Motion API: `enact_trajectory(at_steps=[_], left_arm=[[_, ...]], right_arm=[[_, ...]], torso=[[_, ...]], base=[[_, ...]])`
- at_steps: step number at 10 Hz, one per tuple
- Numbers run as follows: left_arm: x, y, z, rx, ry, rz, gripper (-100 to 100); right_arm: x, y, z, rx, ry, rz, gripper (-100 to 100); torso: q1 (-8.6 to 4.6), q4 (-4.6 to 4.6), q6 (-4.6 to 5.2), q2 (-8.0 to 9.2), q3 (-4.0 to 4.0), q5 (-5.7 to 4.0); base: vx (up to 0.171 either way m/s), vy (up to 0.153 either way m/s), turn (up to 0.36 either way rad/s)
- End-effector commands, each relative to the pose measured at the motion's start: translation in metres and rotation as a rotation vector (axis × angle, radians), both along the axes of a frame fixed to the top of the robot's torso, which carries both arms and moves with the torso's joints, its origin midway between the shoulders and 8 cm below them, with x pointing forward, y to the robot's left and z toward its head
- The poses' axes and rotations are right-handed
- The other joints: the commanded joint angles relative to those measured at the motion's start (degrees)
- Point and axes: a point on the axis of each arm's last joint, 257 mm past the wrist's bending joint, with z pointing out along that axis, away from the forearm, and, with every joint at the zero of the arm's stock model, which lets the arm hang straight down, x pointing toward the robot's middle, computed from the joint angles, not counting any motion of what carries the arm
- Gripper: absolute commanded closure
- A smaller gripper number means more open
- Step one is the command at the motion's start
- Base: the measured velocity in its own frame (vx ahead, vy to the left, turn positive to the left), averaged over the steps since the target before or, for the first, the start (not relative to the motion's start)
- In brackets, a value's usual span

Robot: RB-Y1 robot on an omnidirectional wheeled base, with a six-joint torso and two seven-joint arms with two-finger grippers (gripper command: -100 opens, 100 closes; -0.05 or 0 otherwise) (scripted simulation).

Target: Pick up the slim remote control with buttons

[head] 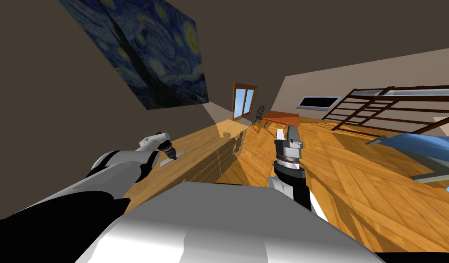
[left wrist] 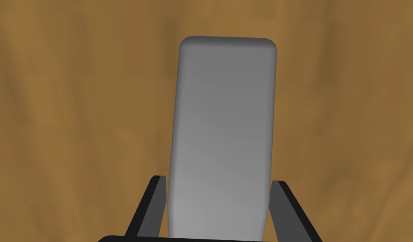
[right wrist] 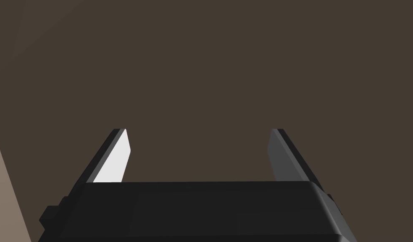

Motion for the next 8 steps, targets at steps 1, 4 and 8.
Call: enact_trajectory(at_steps=[1,4,8], left_arm=[[0.0,0.0,0.0,0.0,0.0,0.0,0],[0.012,0.005,0.023,0.016,-0.024,-0.018,100],[0.005,0.004,0.018,0.006,-0.008,-0.004,0]], right_arm=[[0.0,0.0,0.0,0.0,0.0,0.0,0],[0.0,0.0,0.0,0.0,0.0,0.0,0],[0.0,0.0,0.0,0.0,0.0,0.0,0]], torso=[[0.0,0.0,0.0,0.0,0.0,0.0],[-0.04,0.05,0.05,0.0,0.02,-0.06],[-0.03,0.03,0.01,0.04,0.03,-0.03]], base=[[0.0,0.0,0.0],[0.0,0.0,0.0],[0.0,0.0,0.0]])
